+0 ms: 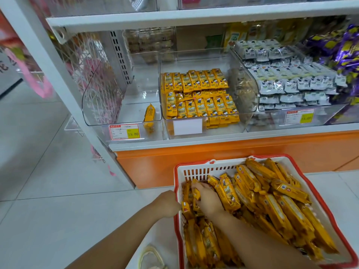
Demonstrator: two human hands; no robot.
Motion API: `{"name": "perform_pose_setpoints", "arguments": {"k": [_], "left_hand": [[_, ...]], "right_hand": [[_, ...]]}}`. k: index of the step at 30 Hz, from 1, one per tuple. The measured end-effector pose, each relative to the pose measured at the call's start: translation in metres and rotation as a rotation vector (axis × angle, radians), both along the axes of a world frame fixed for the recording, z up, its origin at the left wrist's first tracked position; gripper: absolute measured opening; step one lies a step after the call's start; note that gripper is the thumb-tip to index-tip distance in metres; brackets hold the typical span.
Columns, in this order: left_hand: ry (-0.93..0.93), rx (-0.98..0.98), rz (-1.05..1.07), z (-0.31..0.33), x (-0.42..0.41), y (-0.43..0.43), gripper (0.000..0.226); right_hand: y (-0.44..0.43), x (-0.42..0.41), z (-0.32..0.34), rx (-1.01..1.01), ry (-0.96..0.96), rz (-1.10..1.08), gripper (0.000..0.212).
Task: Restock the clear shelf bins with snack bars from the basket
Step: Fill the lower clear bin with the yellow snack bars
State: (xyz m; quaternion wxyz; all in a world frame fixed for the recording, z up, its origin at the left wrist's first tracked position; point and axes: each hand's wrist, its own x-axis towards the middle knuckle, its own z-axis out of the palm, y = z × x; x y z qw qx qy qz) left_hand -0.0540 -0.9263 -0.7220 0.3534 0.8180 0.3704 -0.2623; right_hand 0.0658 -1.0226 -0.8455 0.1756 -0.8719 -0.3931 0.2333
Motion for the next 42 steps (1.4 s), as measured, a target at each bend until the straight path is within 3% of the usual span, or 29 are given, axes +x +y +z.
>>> {"name": "perform_pose_setpoints", "arguments": {"k": [3,6,9,11,14,17,23,26,30,34,36,39,42], "left_hand": [[-0.013,0.017,0.108,0.001,0.004,0.003,0.040],[-0.140,0.008,0.208,0.011,0.014,0.006,0.042],[-0.335,-0.405,0.489,0.036,0.025,0.002,0.039],[-0.427,-0.652,0.624,0.052,0.030,0.001,0.043],[-0.509,-0.870,0.707,0.076,0.033,0.004,0.042],[-0.546,-0.938,0.686,0.094,0.032,0.007,0.027],[-0.620,-0.976,0.681,0.113,0.032,0.007,0.028],[-0.635,-0.999,0.651,0.125,0.029,0.008,0.032],[-0.669,-0.809,0.600,0.133,0.028,0.013,0.048],[-0.694,-0.824,0.737,0.134,0.032,0.015,0.044],[-0.688,-0.862,0.710,0.134,0.034,0.011,0.046],[-0.696,-0.878,0.627,0.134,0.037,0.003,0.045],[-0.708,-0.903,0.597,0.132,0.042,-0.002,0.049]], "right_hand": [[-0.002,0.007,0.018,0.026,0.024,-0.018,0.047],[-0.011,0.015,0.053,0.154,0.062,-0.056,0.048],[-0.029,0.014,0.100,0.335,0.035,0.036,0.052],[-0.039,0.012,0.127,0.440,-0.048,0.164,0.060],[-0.042,0.013,0.152,0.538,-0.357,0.341,0.081],[-0.042,0.014,0.173,0.555,-0.544,0.454,0.101],[-0.044,0.030,0.196,0.552,-0.662,0.521,0.105],[-0.046,0.039,0.222,0.651,-0.500,0.367,0.079],[-0.057,0.058,0.261,0.866,-0.007,0.108,0.030],[-0.062,0.084,0.270,0.884,0.571,0.062,0.039],[-0.061,0.088,0.264,0.834,0.674,-0.010,0.045],[-0.059,0.085,0.254,0.752,0.683,-0.094,0.055],[-0.058,0.080,0.254,0.799,0.739,-0.132,0.035]]}}
